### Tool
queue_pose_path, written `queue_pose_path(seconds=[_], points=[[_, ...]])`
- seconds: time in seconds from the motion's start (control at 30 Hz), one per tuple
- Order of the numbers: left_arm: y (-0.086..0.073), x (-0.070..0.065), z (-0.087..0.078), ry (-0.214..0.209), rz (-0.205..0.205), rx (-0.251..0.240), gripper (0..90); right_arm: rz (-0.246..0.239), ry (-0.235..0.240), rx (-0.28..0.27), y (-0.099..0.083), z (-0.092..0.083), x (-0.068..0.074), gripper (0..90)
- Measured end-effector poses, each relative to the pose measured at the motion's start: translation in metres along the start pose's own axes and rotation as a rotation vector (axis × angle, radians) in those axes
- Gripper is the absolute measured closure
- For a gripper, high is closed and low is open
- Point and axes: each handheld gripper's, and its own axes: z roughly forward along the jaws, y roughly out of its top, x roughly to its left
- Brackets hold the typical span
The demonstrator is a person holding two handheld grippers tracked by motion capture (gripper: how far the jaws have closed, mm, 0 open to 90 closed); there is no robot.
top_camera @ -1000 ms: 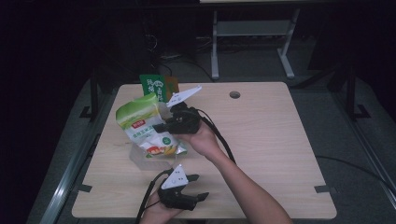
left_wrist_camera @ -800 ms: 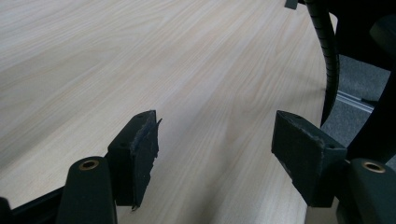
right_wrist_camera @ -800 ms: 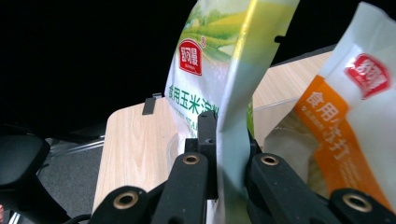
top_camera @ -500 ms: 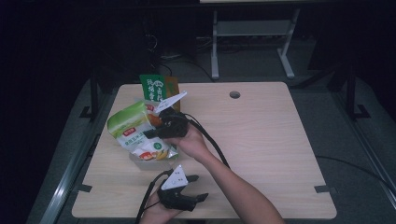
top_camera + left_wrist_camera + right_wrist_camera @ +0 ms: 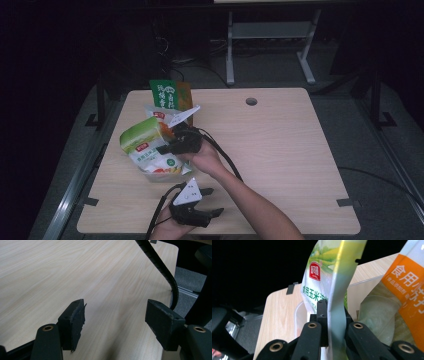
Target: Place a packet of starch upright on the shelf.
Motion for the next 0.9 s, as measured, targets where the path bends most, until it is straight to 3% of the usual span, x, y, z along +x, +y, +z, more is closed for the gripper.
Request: queue_pose_path(seconds=[0.03, 0.1, 0.13, 0.4, 0.57, 0.9], points=[[0.0, 0.0, 0.0, 0.0, 0.003, 0.0, 31.8, -0.024, -0.012, 0.015, 0.001, -0.001, 0.0, 82.2], [0.0, 0.0, 0.0, -0.001, 0.005, 0.0, 31.7, -0.027, -0.013, 0.017, 0.001, -0.002, 0.001, 81.3], [0.0, -0.001, 0.0, -0.001, 0.003, 0.0, 31.7, -0.052, -0.044, 0.038, 0.002, -0.008, 0.002, 79.9], [0.0, -0.001, 0.002, -0.001, 0.009, 0.002, 31.7, -0.065, -0.058, 0.076, -0.001, -0.014, 0.006, 86.7], [0.0, -0.002, 0.002, -0.003, -0.002, 0.004, 31.7, -0.082, -0.083, 0.095, -0.004, -0.012, 0.007, 87.1], [0.0, -0.003, 0.003, -0.007, 0.004, 0.007, 31.7, -0.072, -0.1, 0.12, -0.015, -0.017, 0.006, 87.0]])
